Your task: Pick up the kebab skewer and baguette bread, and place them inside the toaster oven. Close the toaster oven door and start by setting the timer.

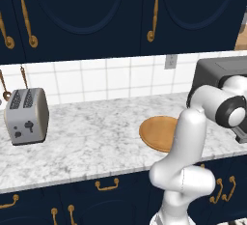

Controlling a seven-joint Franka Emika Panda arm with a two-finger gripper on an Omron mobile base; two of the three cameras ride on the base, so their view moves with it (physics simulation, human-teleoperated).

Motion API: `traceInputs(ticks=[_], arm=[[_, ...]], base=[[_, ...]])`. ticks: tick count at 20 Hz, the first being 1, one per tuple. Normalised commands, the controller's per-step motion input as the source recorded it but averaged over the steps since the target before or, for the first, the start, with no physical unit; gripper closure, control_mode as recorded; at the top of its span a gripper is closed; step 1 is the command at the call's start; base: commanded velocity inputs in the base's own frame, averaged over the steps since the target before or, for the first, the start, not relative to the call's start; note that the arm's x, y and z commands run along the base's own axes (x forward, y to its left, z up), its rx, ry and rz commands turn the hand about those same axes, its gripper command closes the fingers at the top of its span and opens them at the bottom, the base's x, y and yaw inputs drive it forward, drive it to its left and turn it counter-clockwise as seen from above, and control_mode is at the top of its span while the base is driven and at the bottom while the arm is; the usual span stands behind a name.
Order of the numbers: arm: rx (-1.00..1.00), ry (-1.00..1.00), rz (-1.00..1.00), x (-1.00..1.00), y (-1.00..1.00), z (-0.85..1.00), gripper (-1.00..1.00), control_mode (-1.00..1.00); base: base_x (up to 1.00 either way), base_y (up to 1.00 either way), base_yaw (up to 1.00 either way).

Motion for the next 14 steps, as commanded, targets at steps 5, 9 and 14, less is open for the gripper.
traceInputs(ticks=[5,9,14], arm=[[-0.06,-0.06,0.0,0.19,-0.24,-0.02,-1.0,-1.0],[-0.19,-0.01,0.0,0.32,-0.07,-0.06,-1.0,-1.0],[-0.18,-0.02,-0.01,0.34,-0.05,-0.05,-1.0,-1.0]], base=[[0.0,0.0,0.0],[0.0,0.0,0.0],[0.0,0.0,0.0]])
